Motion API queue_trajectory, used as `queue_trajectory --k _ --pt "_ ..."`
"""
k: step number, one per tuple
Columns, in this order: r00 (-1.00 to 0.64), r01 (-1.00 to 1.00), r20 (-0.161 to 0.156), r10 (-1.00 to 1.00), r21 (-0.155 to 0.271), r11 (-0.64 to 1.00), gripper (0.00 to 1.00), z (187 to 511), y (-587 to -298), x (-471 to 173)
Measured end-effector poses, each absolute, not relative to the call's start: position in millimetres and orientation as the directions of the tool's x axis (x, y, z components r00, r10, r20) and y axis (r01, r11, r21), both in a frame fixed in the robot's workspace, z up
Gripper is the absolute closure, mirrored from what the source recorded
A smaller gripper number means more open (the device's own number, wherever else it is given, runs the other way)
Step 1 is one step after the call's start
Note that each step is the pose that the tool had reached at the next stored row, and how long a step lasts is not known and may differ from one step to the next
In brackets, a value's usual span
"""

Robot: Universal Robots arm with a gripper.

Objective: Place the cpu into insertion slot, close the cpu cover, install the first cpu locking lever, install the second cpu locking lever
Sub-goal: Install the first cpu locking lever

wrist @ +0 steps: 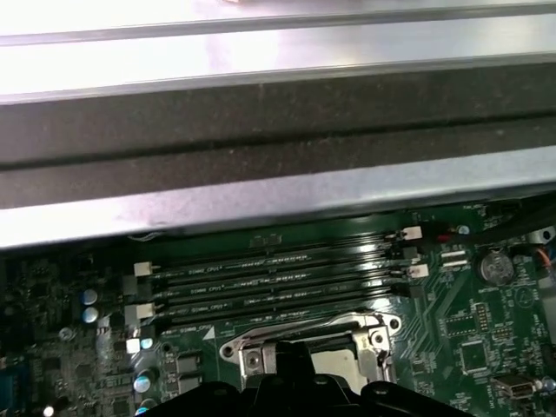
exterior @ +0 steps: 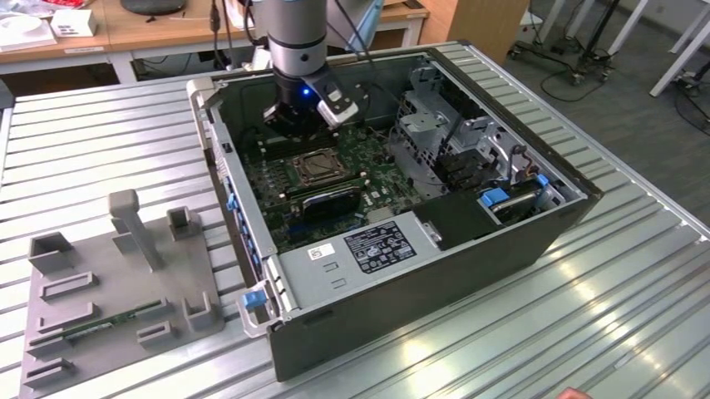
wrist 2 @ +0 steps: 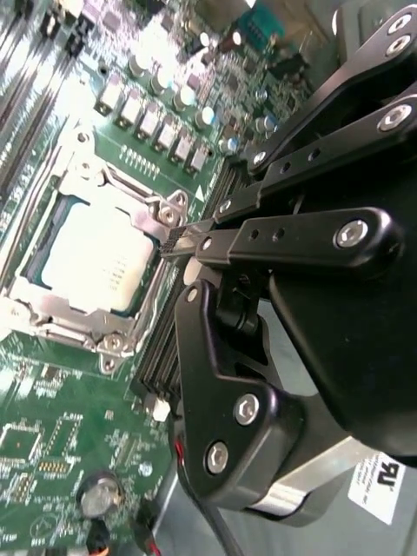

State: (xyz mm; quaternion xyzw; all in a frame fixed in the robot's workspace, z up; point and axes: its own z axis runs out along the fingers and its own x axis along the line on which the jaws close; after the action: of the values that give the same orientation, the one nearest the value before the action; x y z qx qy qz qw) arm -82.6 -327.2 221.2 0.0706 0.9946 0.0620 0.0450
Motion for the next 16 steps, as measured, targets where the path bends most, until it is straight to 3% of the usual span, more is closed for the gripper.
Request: queue_trajectory --k 6,16 --pt "-0.990 0.134 -0.035 0.138 0.107 0.985 0.89 221.1 -327.2 -79.7" --pt "-0.991 0.126 -0.031 0.130 0.106 0.986 0.89 221.2 -327.2 -79.4"
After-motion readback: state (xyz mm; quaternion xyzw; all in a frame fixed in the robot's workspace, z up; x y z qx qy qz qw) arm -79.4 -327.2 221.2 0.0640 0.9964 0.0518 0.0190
